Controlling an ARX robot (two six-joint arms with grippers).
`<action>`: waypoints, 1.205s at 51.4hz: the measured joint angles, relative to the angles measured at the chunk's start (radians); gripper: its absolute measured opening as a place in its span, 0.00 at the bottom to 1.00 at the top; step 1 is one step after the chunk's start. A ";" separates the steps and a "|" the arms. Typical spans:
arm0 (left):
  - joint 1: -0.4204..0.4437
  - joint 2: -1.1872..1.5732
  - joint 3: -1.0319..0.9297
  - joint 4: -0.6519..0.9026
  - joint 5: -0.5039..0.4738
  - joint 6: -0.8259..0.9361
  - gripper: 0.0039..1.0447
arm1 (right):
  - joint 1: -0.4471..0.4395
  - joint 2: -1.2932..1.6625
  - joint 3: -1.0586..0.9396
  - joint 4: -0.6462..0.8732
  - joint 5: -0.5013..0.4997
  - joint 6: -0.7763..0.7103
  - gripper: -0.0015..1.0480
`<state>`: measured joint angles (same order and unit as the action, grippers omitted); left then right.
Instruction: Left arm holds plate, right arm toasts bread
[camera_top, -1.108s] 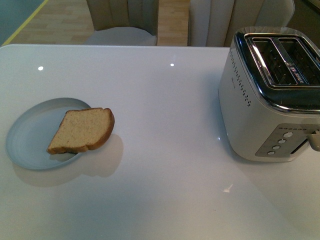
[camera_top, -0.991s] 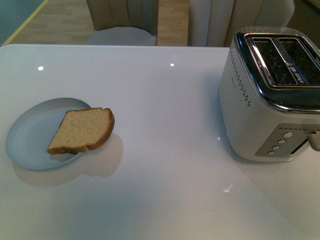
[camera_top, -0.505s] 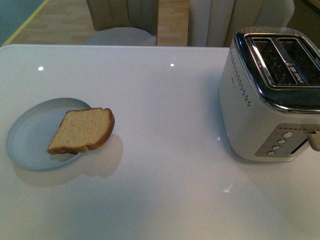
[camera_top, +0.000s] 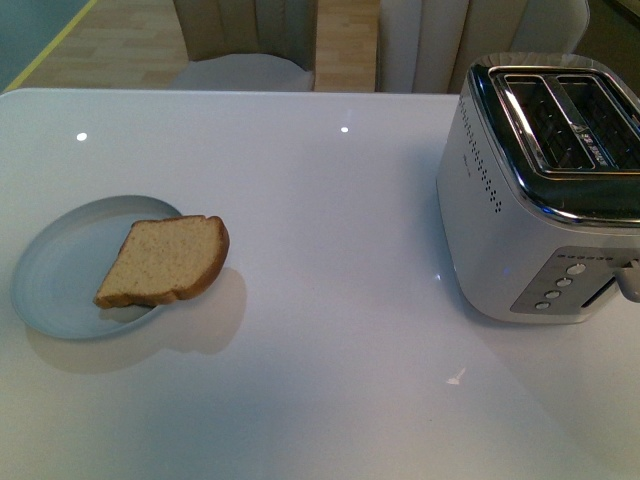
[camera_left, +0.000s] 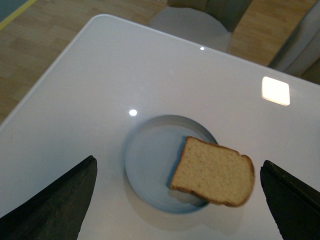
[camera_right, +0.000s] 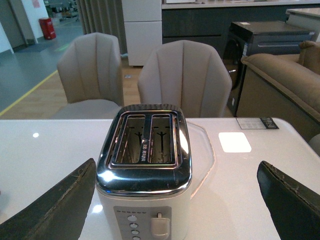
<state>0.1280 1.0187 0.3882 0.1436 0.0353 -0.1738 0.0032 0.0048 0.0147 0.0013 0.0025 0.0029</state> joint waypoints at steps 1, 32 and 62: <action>0.003 0.024 0.006 0.016 0.002 0.005 0.93 | 0.000 0.000 0.000 0.000 0.000 0.000 0.92; 0.137 1.081 0.422 0.302 0.150 0.156 0.93 | 0.000 0.000 0.000 0.000 0.000 0.000 0.92; 0.101 1.357 0.536 0.326 0.148 0.172 0.93 | 0.000 0.000 0.000 0.000 0.000 0.000 0.92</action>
<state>0.2287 2.3756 0.9241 0.4694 0.1829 -0.0021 0.0032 0.0048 0.0151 0.0013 0.0025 0.0029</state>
